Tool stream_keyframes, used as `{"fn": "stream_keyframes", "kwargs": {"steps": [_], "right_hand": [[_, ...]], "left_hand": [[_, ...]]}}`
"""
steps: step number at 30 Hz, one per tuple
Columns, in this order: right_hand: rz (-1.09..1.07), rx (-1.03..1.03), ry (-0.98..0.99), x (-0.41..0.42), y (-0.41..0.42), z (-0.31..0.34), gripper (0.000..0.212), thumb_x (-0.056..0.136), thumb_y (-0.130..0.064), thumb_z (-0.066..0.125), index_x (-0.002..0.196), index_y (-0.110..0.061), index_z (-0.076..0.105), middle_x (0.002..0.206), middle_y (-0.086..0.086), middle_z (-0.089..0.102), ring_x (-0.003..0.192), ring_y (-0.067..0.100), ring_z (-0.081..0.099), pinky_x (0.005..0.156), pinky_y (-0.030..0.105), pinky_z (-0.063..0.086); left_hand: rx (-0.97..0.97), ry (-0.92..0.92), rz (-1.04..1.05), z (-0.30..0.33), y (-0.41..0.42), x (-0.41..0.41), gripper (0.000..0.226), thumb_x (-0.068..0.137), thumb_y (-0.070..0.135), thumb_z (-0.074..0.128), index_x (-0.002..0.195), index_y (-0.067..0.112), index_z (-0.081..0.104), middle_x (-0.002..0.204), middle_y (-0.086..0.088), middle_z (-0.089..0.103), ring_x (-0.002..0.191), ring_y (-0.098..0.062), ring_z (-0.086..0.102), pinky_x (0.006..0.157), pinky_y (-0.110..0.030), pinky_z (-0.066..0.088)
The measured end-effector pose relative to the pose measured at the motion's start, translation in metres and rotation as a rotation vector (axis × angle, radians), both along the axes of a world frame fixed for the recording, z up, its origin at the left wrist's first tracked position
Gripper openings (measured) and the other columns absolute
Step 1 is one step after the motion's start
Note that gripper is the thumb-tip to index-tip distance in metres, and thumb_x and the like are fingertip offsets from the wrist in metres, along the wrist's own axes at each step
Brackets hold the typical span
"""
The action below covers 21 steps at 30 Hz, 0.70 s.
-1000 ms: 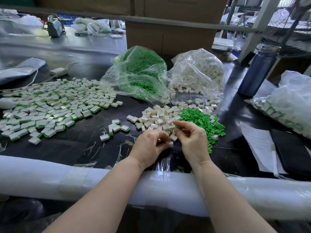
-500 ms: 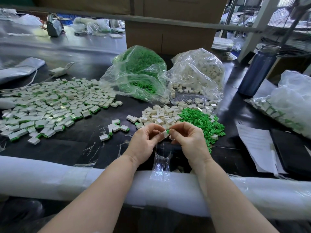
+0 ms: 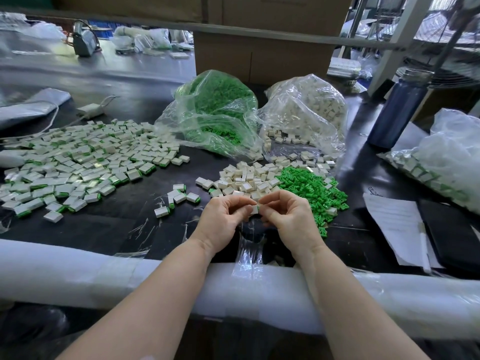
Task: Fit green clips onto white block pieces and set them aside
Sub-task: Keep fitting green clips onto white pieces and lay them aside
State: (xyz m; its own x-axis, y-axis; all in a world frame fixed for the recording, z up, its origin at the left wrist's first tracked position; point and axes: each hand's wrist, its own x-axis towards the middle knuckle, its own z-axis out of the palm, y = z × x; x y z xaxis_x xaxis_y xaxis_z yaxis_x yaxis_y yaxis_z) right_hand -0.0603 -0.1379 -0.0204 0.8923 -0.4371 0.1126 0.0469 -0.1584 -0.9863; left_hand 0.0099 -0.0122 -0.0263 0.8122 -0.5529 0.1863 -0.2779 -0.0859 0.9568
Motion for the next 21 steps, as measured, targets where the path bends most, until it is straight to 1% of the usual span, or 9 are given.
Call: {"fn": "stream_keyframes", "kwargs": {"steps": [4,6,8,10,14,16,17,20,21], "right_hand": [[-0.013,-0.048,0.015,0.0005,-0.0013,-0.001,0.018,0.078,0.008,0.067,0.075,-0.009,0.059,0.063,0.007,0.061,0.053,0.013,0.056,0.051,0.022,0.052],[-0.005,-0.069,0.017,0.0005,-0.0011,-0.0009,0.021,0.075,0.009,0.069,0.073,-0.009,0.058,0.059,0.004,0.059,0.05,0.01,0.054,0.049,0.022,0.05],[0.006,-0.073,0.011,0.0004,-0.0009,-0.0008,0.023,0.073,0.01,0.069,0.071,-0.009,0.058,0.058,0.003,0.059,0.047,0.007,0.054,0.047,0.02,0.049],[0.011,-0.064,0.005,-0.0001,-0.0014,-0.0009,0.022,0.073,0.01,0.07,0.071,-0.008,0.058,0.06,0.004,0.06,0.048,0.006,0.055,0.047,0.019,0.048],[-0.004,0.023,-0.007,-0.0001,-0.0013,-0.0005,0.017,0.074,0.007,0.071,0.072,-0.006,0.061,0.061,0.003,0.061,0.048,0.005,0.056,0.047,0.017,0.049],[-0.017,0.067,-0.012,0.0006,-0.0012,0.0005,0.017,0.076,0.004,0.071,0.071,-0.01,0.063,0.061,0.003,0.063,0.048,0.006,0.057,0.047,0.017,0.049],[-0.021,0.08,-0.016,0.0008,-0.0013,0.0008,0.017,0.076,0.003,0.071,0.07,-0.011,0.063,0.061,0.004,0.063,0.049,0.007,0.057,0.047,0.018,0.05],[-0.034,0.124,-0.028,0.0008,-0.0014,0.0012,0.017,0.078,0.005,0.068,0.07,-0.01,0.064,0.062,0.006,0.063,0.048,0.007,0.057,0.047,0.018,0.05],[-0.035,0.13,-0.027,0.001,-0.0013,0.0013,0.016,0.078,0.005,0.068,0.071,-0.009,0.065,0.061,0.005,0.063,0.047,0.007,0.057,0.047,0.018,0.05]], "left_hand": [[0.006,0.032,-0.014,-0.0015,-0.0006,-0.0002,0.02,0.085,-0.001,0.061,0.081,0.017,0.069,0.082,0.0,0.068,0.077,-0.005,0.062,0.08,-0.015,0.05],[0.028,0.025,-0.03,-0.0021,-0.0008,-0.0004,0.023,0.085,-0.002,0.061,0.079,0.019,0.068,0.08,0.006,0.067,0.076,-0.001,0.062,0.082,-0.015,0.05],[0.055,0.009,-0.045,-0.0021,-0.0005,-0.0005,0.023,0.085,-0.002,0.061,0.079,0.02,0.068,0.078,0.011,0.066,0.072,0.006,0.061,0.079,-0.011,0.048],[0.058,0.007,-0.049,-0.0019,-0.0002,-0.0005,0.023,0.085,-0.002,0.061,0.08,0.019,0.068,0.078,0.011,0.066,0.071,0.007,0.061,0.077,-0.01,0.047],[0.019,0.023,-0.034,-0.0014,-0.0007,-0.001,0.018,0.086,0.0,0.059,0.084,0.014,0.069,0.085,-0.004,0.068,0.082,-0.011,0.063,0.083,-0.02,0.05],[0.007,0.006,-0.038,-0.0007,-0.0015,-0.002,0.013,0.088,0.002,0.059,0.091,0.012,0.067,0.083,-0.004,0.067,0.079,-0.011,0.061,0.079,-0.018,0.05],[0.002,0.004,-0.046,-0.0005,-0.0015,-0.0025,0.014,0.087,0.003,0.059,0.094,0.014,0.065,0.082,-0.004,0.066,0.076,-0.01,0.06,0.076,-0.019,0.05],[0.016,-0.009,-0.055,-0.0008,-0.0008,-0.0025,0.025,0.083,-0.002,0.064,0.091,0.021,0.06,0.088,-0.017,0.066,0.077,-0.02,0.06,0.077,-0.032,0.052],[0.024,-0.02,-0.044,-0.0012,-0.0006,-0.0021,0.025,0.082,-0.002,0.064,0.089,0.021,0.06,0.088,-0.016,0.066,0.078,-0.021,0.061,0.078,-0.032,0.052]]}}
